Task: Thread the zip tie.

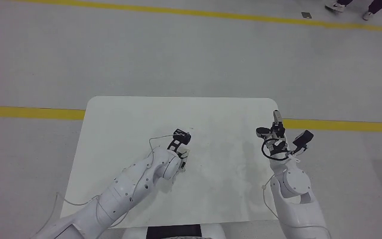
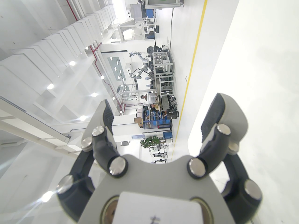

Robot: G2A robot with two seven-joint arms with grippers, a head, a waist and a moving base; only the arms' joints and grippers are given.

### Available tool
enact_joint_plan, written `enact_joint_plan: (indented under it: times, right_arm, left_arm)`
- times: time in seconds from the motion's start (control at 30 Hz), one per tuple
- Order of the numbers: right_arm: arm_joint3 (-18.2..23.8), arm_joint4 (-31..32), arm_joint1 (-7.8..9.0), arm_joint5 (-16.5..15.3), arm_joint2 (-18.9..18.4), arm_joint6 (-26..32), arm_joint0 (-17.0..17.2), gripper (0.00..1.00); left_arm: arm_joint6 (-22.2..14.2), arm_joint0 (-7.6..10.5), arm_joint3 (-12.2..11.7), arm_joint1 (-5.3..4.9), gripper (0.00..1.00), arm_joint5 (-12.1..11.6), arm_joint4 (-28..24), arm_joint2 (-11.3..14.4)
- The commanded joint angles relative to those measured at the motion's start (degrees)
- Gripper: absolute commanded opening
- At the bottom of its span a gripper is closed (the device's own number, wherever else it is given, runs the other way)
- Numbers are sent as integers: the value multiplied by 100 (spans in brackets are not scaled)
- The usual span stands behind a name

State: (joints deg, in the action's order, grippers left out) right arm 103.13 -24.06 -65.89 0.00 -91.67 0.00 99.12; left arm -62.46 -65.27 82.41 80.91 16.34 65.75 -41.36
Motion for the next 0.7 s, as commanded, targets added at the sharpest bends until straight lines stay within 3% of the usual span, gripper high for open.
enact_joint_plan:
  times: [0.0,0.3,0.67]
  right_arm:
    - [0,0,0,0,0,0,0,100]
    - [0,0,0,0,0,0,0,100]
    - [0,0,0,0,0,0,0,100]
  left_arm:
    - [-3,-7,40,-7,0,-7,5,-11]
    - [-126,-153,438,-86,0,-3,182,-126]
    - [-217,-288,719,-146,0,-50,333,-184]
